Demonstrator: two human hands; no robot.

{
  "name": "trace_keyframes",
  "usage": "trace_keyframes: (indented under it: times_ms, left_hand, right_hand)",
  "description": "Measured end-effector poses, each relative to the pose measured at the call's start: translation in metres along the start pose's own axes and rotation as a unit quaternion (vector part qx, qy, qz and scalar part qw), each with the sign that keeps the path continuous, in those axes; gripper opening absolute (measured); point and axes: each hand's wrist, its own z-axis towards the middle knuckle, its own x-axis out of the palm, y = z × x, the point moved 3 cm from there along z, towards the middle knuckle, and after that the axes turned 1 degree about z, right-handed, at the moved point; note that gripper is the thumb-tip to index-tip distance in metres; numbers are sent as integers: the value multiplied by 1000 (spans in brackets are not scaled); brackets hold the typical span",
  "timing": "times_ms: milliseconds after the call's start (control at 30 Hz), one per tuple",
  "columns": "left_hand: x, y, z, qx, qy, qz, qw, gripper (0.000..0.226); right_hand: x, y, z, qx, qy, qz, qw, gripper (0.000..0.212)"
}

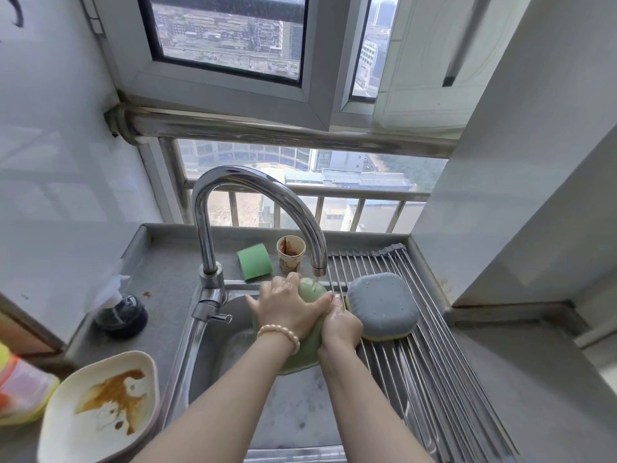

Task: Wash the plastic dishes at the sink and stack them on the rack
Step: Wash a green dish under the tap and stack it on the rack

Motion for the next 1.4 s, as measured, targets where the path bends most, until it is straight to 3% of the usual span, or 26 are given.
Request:
trace_keyframes:
  times_ms: [200,333,433,500,567,700,867,1033,1133,1167,1233,1333,1400]
  left_hand:
    - [-4,14,9,-115,34,-139,983,66]
    - [-5,38,12,-187,66,-325,925,60]
    - [-7,45,13,-196,67,-348,914,55]
    - [-10,45,11,-216,63,-349,910,50]
    - [-10,47,10,-256,48,-396,881,46]
    - [-7,47,3,-307,21,-435,846,44]
    - [-4,42,-10,-351,-28,-489,798,44]
    - [-3,46,-11,-400,-55,-566,719,43]
    - [10,61,-6,-433,-54,-640,632,29]
    - [17,65,-3,-439,-60,-660,606,23]
    - [23,67,0,-447,-63,-672,587,15]
    - [19,56,-9,-462,-82,-677,566,18]
    - [15,50,-17,-470,-77,-684,552,35]
  right_hand:
    - [1,-2,-8,-25,-14,-34,999,47]
    - [-9,8,-6,11,-11,30,999,37]
    - [-11,14,-3,17,7,30,999,34]
    - [-10,17,-1,4,3,-9,1000,35]
    - [-13,26,-3,-37,-13,-124,992,40]
    - [-3,46,-13,-159,7,-383,910,50]
    - [29,51,-29,-256,-3,-511,821,60]
    - [45,28,-57,-369,17,-598,711,84]
    - [43,14,-59,-431,41,-602,671,81]
    - [39,12,-60,-455,35,-584,672,76]
    - [32,8,-59,-457,49,-559,690,76]
    - [23,14,-44,-302,80,-463,830,72]
    - [22,26,-32,-208,73,-412,884,71]
